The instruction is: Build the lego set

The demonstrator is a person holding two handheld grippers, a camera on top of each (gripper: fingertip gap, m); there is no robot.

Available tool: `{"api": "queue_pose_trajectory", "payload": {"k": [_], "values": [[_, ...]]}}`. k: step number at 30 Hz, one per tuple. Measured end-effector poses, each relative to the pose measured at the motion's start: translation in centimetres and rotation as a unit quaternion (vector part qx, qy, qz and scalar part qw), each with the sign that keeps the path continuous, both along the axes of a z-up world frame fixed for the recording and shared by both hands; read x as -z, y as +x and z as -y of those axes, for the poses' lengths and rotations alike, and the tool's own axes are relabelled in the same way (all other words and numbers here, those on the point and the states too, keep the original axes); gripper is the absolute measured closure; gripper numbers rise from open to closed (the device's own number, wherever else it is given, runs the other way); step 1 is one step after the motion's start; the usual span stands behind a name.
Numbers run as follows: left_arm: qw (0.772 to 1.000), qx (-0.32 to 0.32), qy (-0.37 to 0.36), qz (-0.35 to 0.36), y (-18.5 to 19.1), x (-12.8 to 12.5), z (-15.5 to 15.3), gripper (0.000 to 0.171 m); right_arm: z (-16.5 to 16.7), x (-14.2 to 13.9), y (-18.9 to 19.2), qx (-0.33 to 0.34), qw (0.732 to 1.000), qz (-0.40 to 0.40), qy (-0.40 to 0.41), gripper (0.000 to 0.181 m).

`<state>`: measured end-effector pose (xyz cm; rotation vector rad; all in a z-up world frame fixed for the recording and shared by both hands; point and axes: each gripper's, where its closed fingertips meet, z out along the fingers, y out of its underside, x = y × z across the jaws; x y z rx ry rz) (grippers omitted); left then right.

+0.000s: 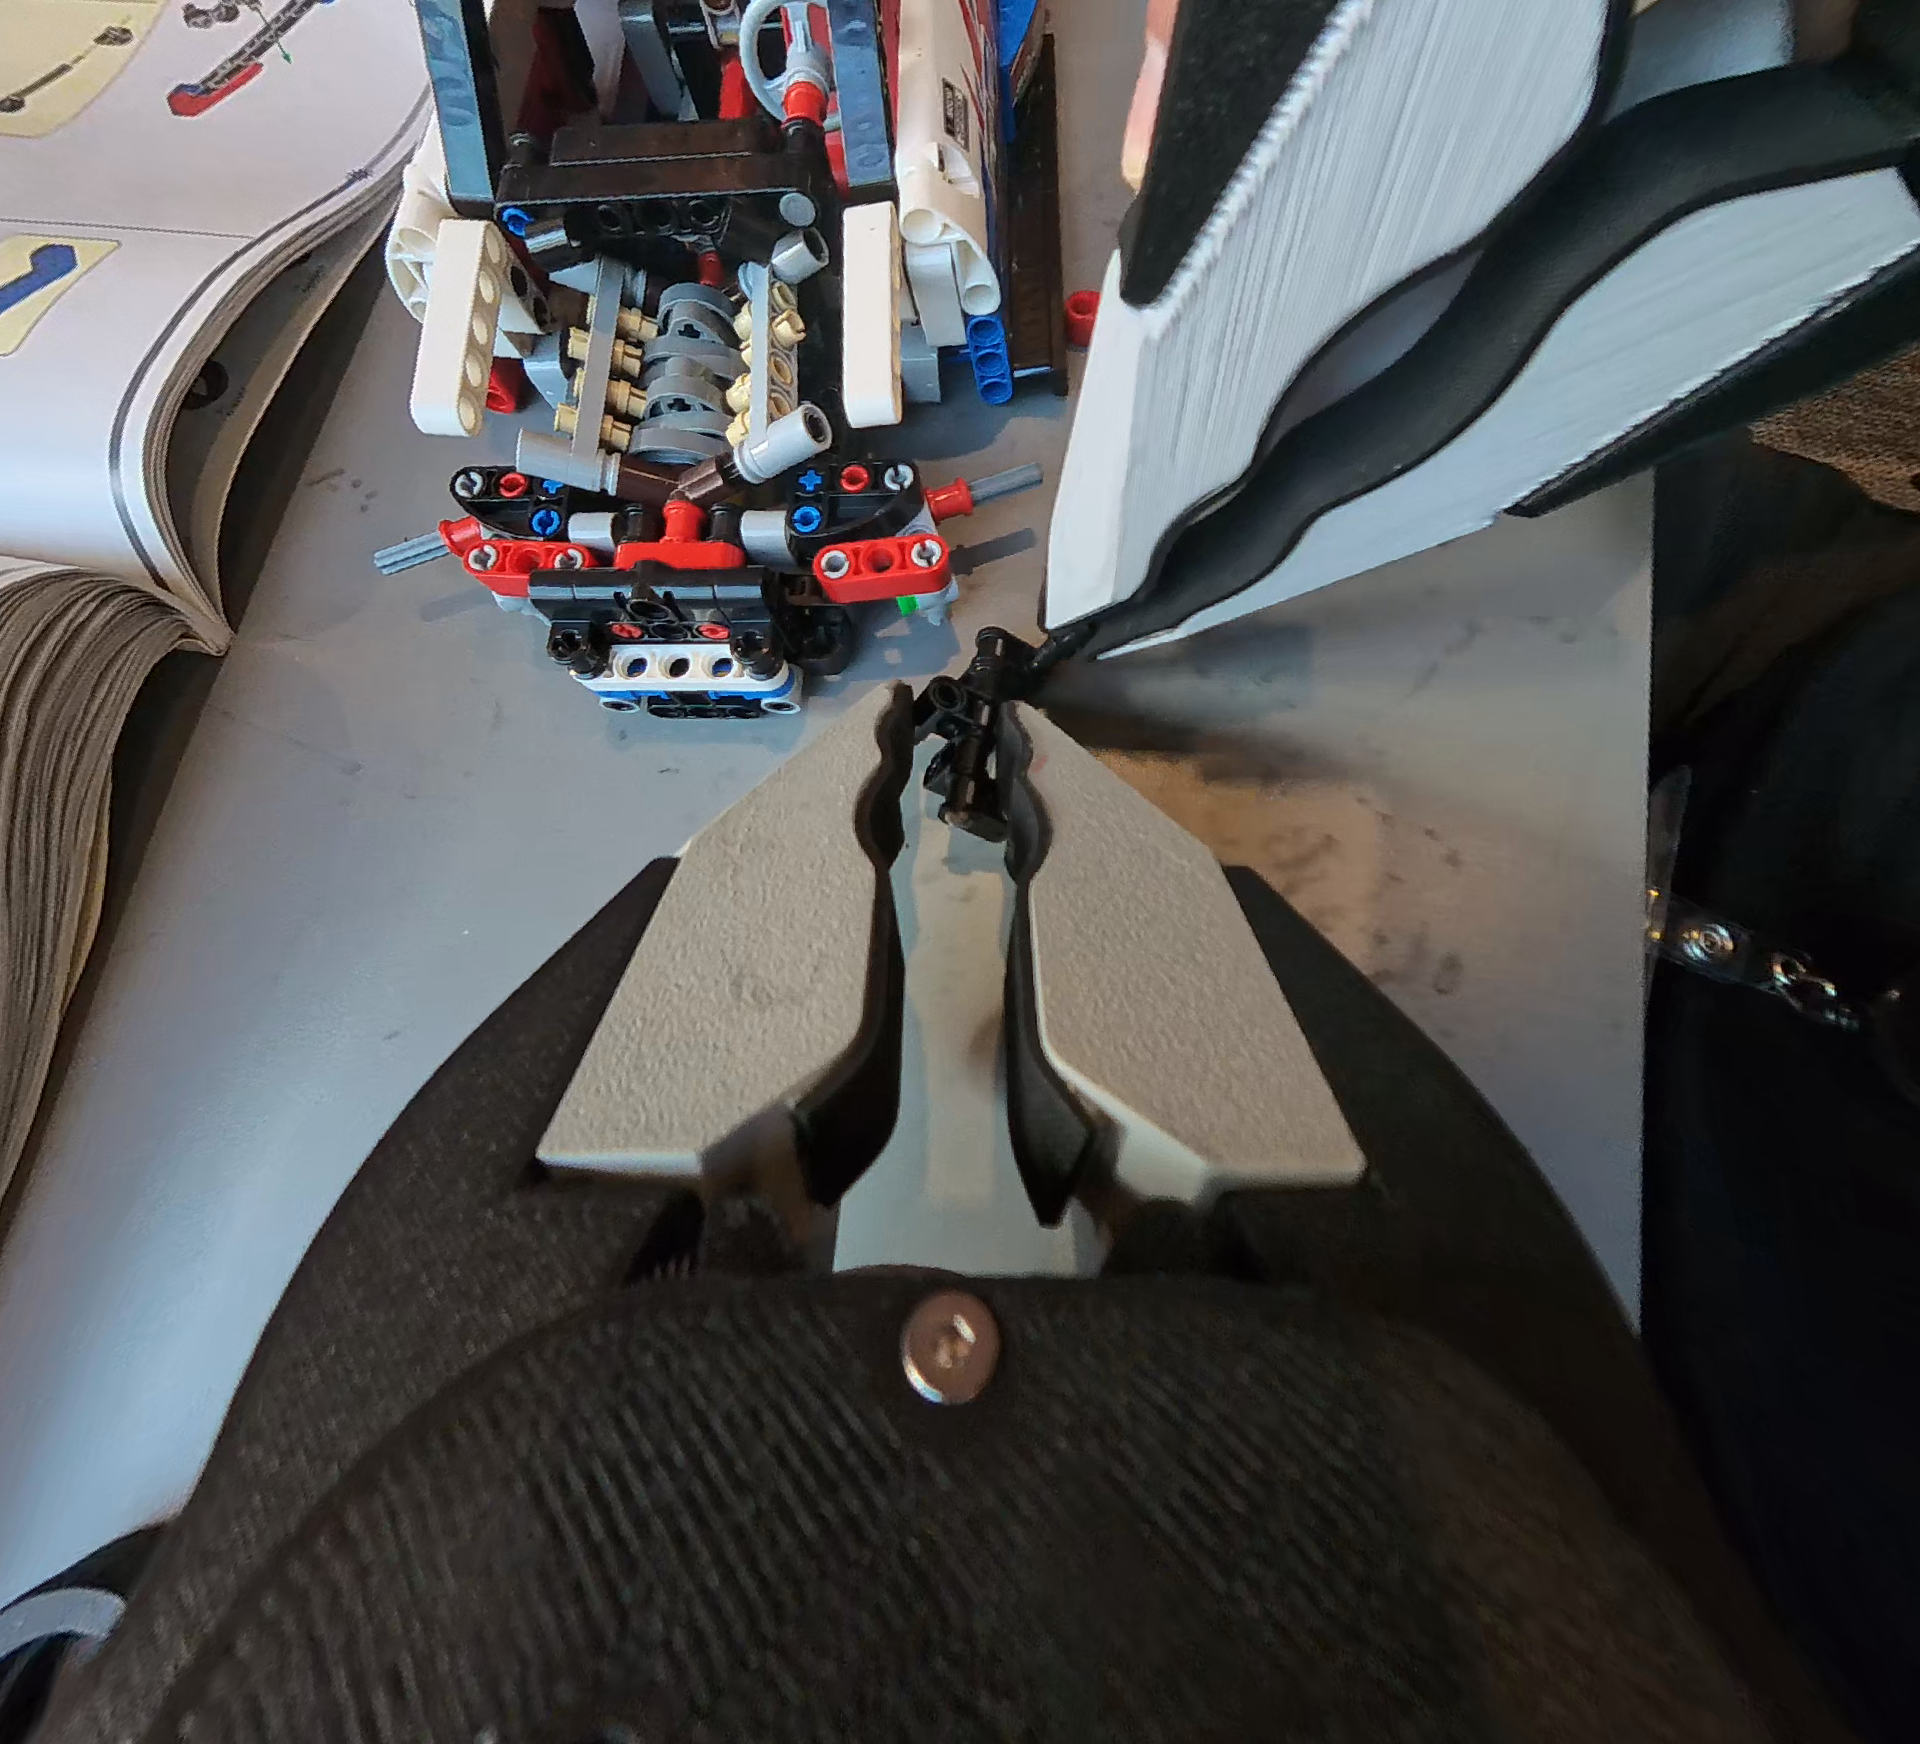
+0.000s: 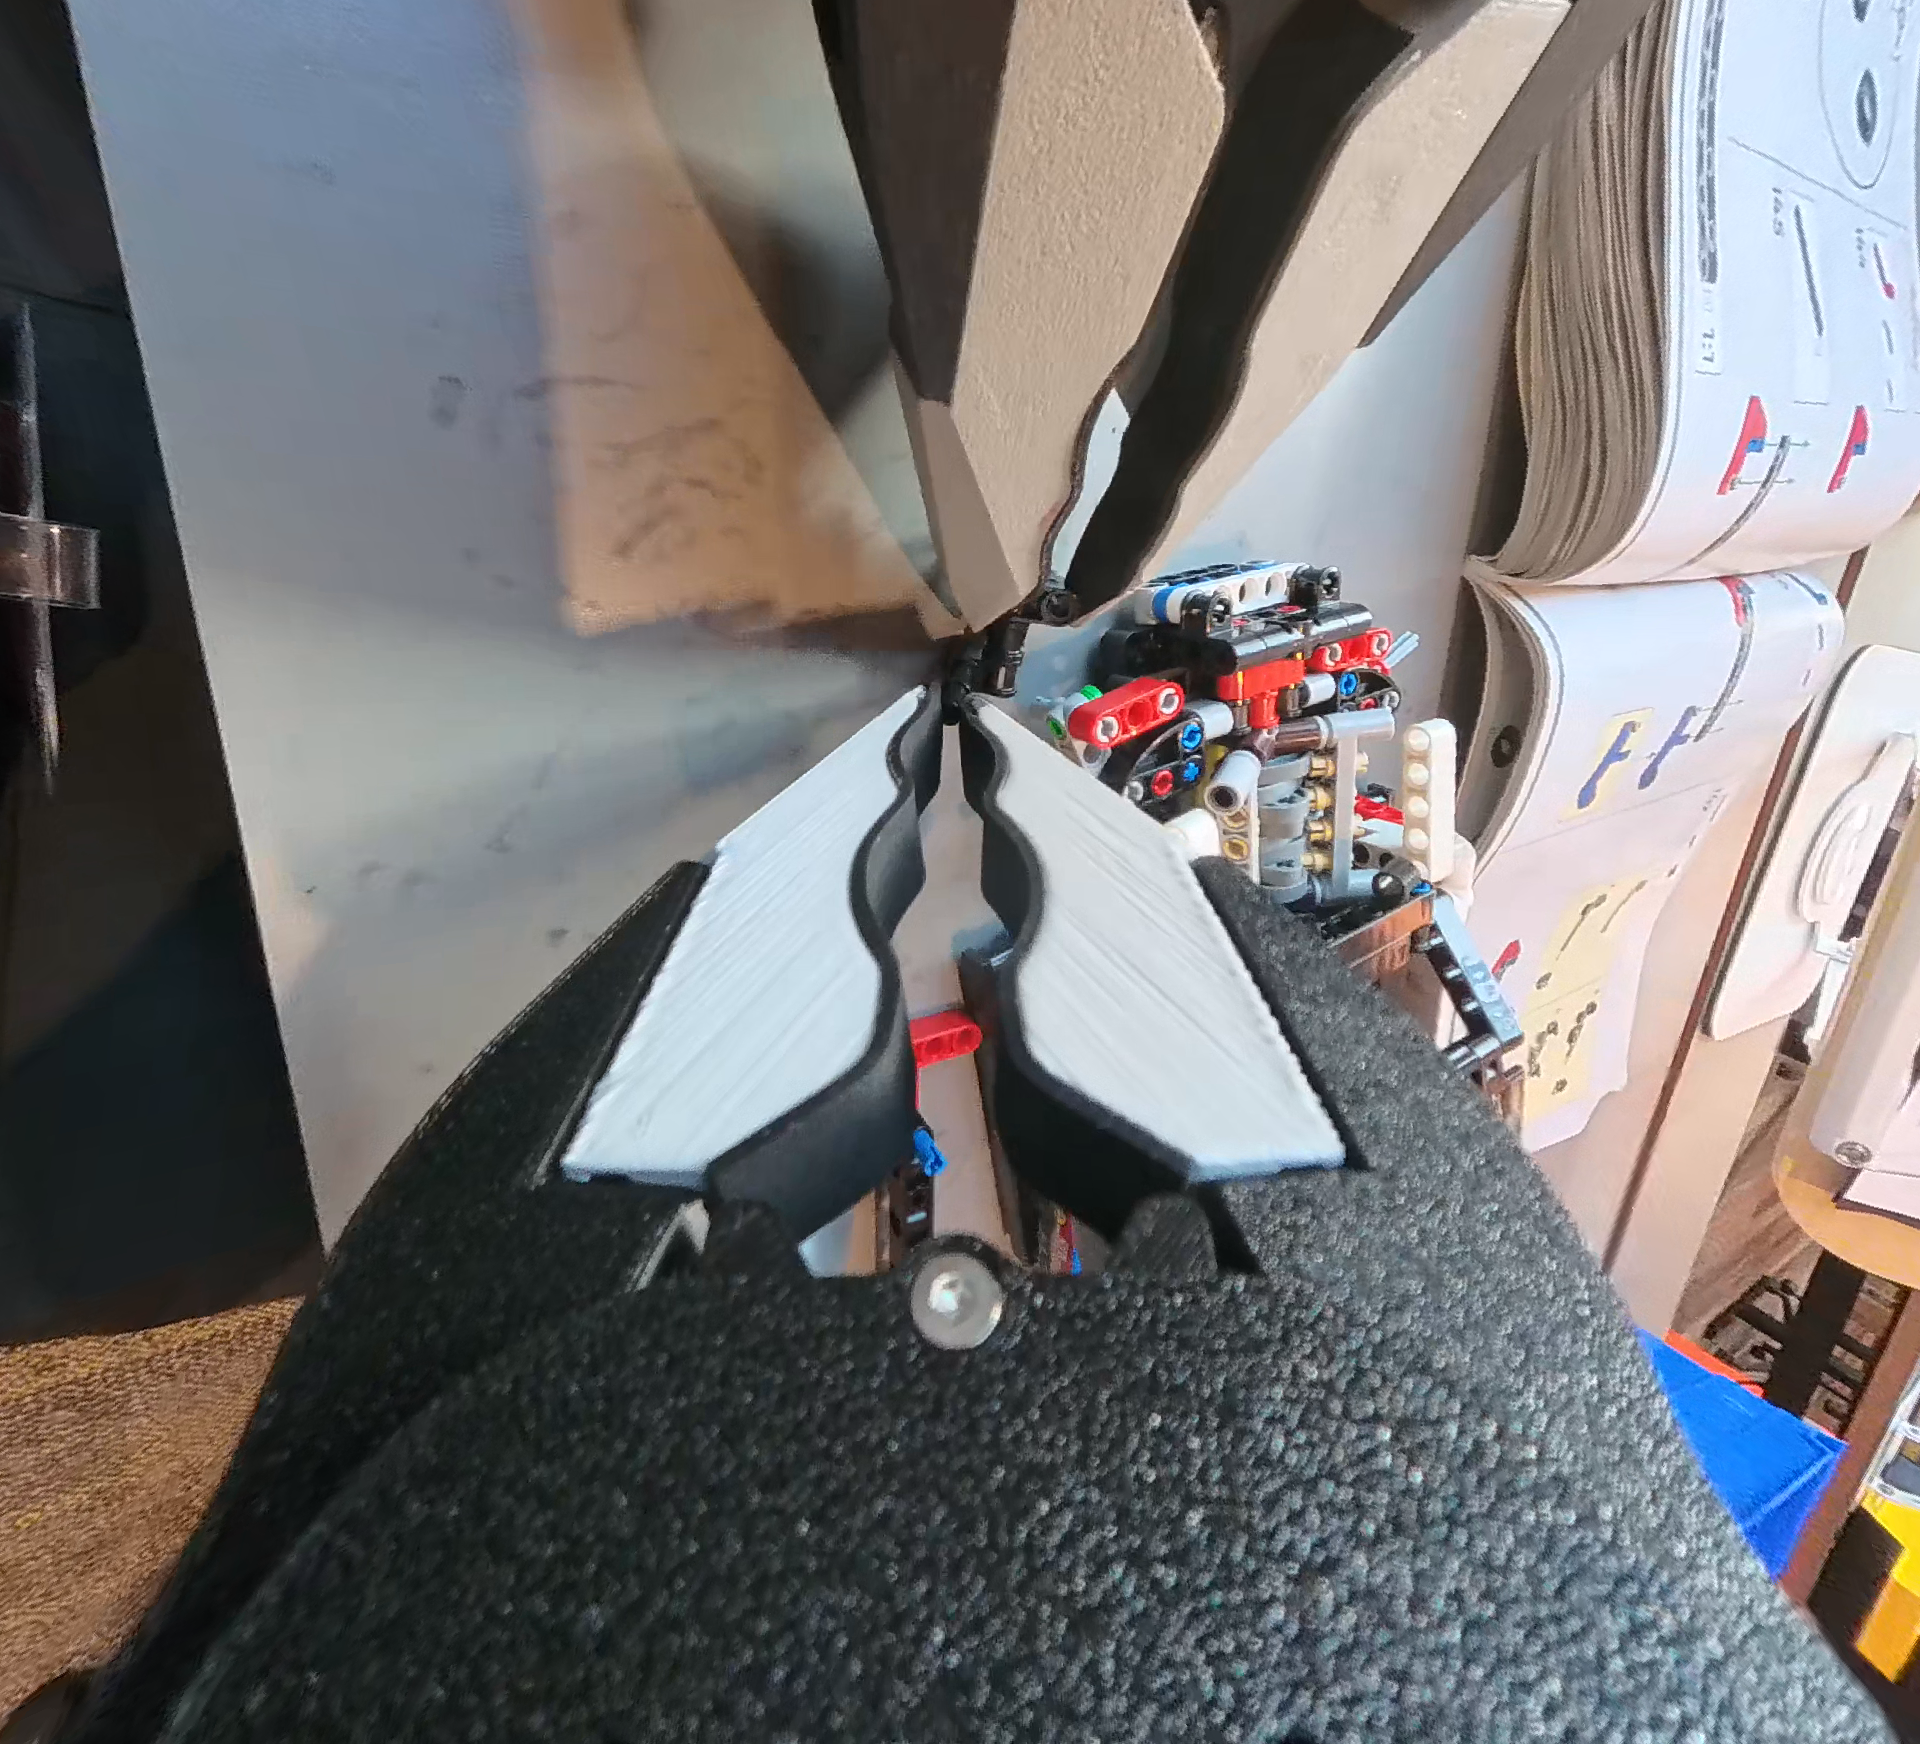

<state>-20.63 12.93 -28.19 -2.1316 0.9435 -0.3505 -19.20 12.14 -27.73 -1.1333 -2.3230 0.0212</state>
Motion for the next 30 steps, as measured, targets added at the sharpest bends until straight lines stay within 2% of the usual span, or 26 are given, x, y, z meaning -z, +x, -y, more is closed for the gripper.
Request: {"api": "queue_pose_trajectory", "payload": {"k": [12,19,24,28,30], "values": [[1.0,-0.003,0.001,-0.002,-0.18,0.02,-0.08,0.159,0.06,-0.08,-0.27,-0.004,1.0,-0.005,0.002,0.179],[1.0,-0.004,0.001,-0.003,-0.22,0.04,-0.12,0.158,0.24,-0.1,-0.69,-0.052,0.996,0.017,0.07,0.179],[1.0,-0.007,0.004,-0.004,-0.31,0.03,-0.21,0.158,0.13,-0.12,-0.74,-0.026,0.999,-0.002,0.025,0.178],[1.0,-0.007,0.005,-0.004,-0.3,0.04,-0.23,0.158,0.03,-0.15,-0.5,0.055,0.995,-0.028,-0.074,0.179],[1.0,-0.006,0.003,-0.001,-0.28,0.04,-0.21,0.158,-0.22,0.21,-0.32,0.064,0.995,-0.035,-0.069,0.179]]}}
